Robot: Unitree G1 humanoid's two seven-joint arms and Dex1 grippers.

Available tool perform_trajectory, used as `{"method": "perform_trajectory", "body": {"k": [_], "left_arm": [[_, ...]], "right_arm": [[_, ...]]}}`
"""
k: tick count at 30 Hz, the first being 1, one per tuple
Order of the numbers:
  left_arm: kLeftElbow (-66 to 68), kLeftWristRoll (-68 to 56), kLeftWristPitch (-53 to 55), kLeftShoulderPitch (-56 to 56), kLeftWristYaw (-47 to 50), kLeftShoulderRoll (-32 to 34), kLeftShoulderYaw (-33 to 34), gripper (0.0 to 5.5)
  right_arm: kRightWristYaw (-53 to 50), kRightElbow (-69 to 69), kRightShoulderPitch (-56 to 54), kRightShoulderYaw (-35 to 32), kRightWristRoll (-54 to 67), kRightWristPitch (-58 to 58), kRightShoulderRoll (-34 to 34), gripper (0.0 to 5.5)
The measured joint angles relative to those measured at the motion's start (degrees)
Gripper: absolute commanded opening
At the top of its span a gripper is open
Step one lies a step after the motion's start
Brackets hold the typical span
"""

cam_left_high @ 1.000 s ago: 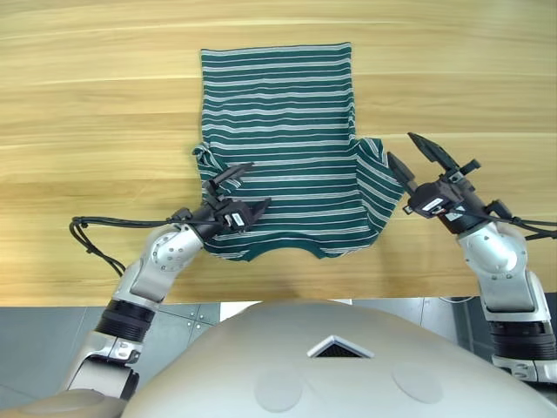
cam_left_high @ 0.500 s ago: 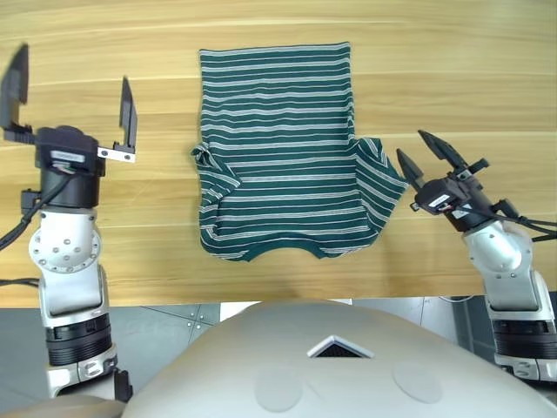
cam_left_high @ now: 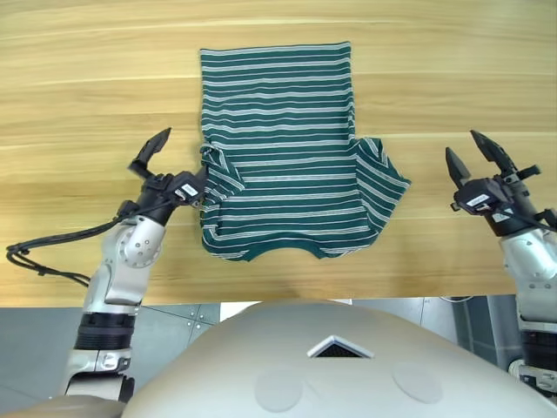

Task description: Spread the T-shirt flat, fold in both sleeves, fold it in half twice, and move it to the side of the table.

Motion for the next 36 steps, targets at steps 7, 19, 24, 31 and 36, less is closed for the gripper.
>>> {"method": "perform_trajectory", "body": {"k": [7, 19, 24, 31, 36], "left_arm": [[2.74, 0.03, -0.27, -4.66, 1.75, -0.67, -0.93, 4.81], [14.5, 3.28, -3.61, -13.75, 1.79, 0.46, -8.35, 4.81], [14.55, 2.1, -5.73, -13.72, 4.12, 0.22, -8.59, 4.81], [-5.07, -10.56, -12.64, -5.72, 9.17, -0.86, 4.3, 4.81], [-11.85, -17.65, -10.2, 5.76, 3.54, -0.04, 8.87, 4.81]], "right_arm": [[-0.19, 0.94, 0.04, 0.68, -0.9, -0.29, 0.32, 1.99], [-0.52, 0.55, 0.04, 1.86, -1.22, -0.34, 0.64, 1.99], [-0.6, 0.18, 0.58, 1.94, -1.21, -0.33, 0.75, 1.99], [-0.66, -0.52, 0.99, 2.24, -1.17, -0.06, 0.97, 1.99], [-0.61, -0.82, 1.31, 2.37, -1.16, 0.16, 0.97, 1.99]]}}
